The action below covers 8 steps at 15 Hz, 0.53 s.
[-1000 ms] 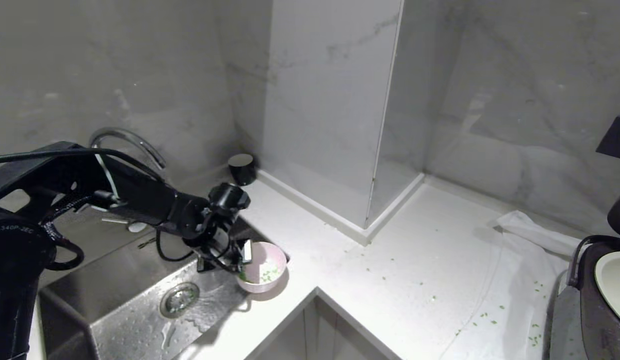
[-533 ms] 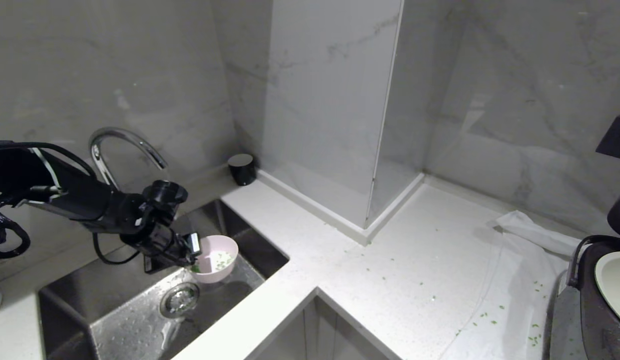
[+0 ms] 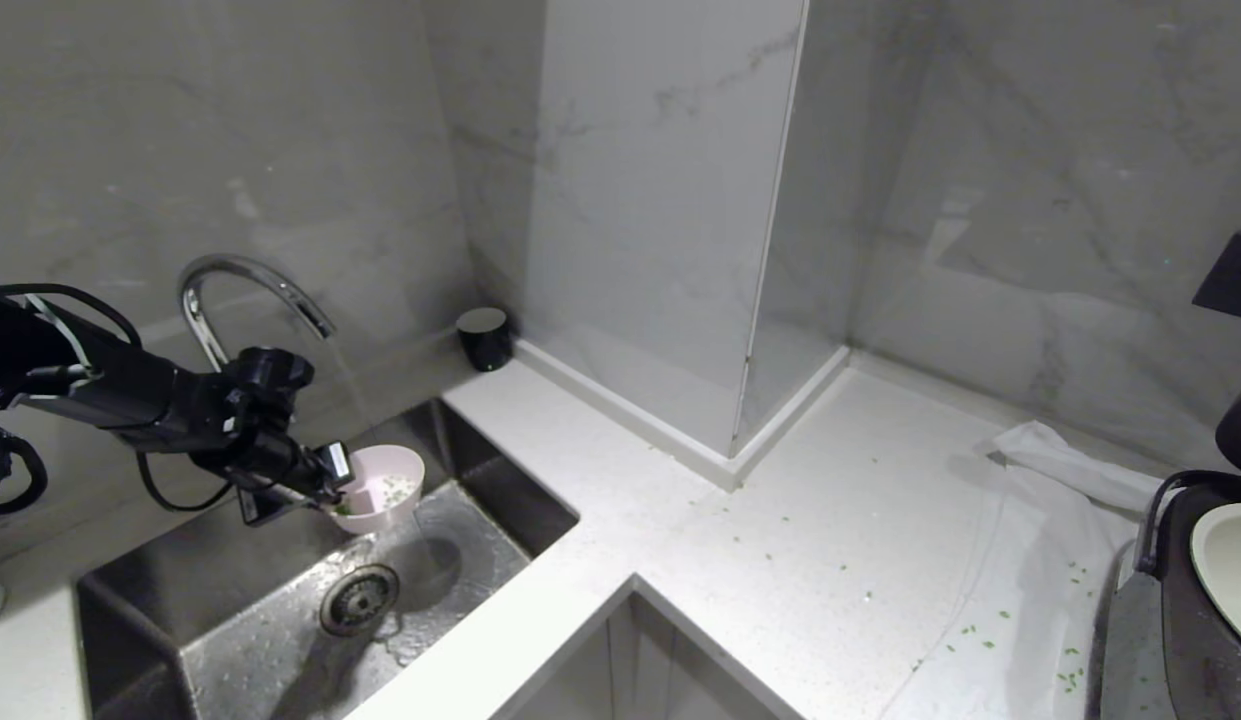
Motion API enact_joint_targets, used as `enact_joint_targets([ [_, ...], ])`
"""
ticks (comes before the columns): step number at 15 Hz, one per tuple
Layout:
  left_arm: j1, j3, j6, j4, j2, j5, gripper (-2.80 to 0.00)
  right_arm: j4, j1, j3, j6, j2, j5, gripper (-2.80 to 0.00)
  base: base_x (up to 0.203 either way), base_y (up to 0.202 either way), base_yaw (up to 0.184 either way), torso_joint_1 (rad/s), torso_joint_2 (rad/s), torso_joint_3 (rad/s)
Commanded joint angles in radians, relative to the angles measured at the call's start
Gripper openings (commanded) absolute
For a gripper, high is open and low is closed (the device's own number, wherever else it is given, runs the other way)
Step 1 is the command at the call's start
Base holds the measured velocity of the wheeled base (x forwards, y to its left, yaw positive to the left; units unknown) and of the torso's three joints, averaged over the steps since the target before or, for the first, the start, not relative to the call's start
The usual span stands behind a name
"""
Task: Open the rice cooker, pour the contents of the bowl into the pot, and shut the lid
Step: Fill a bowl with water from the tap
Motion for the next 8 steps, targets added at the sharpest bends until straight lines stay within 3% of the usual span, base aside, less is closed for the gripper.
enact_joint_targets([
  [1, 0.012, -0.052, -0.006, 0.002, 0.041, 0.0, -2.8, 0.0, 0.0, 0.001, 0.0, 0.0, -0.001, -2.8, 0.0, 0.0, 0.0, 0.0, 0.0, 0.0],
  [8, 0.003, -0.171, -0.034, 0.005, 0.11, 0.001, -2.8, 0.0, 0.0, 0.0, 0.0, 0.0, -0.001, -2.8, 0.0, 0.0, 0.0, 0.0, 0.0, 0.0],
])
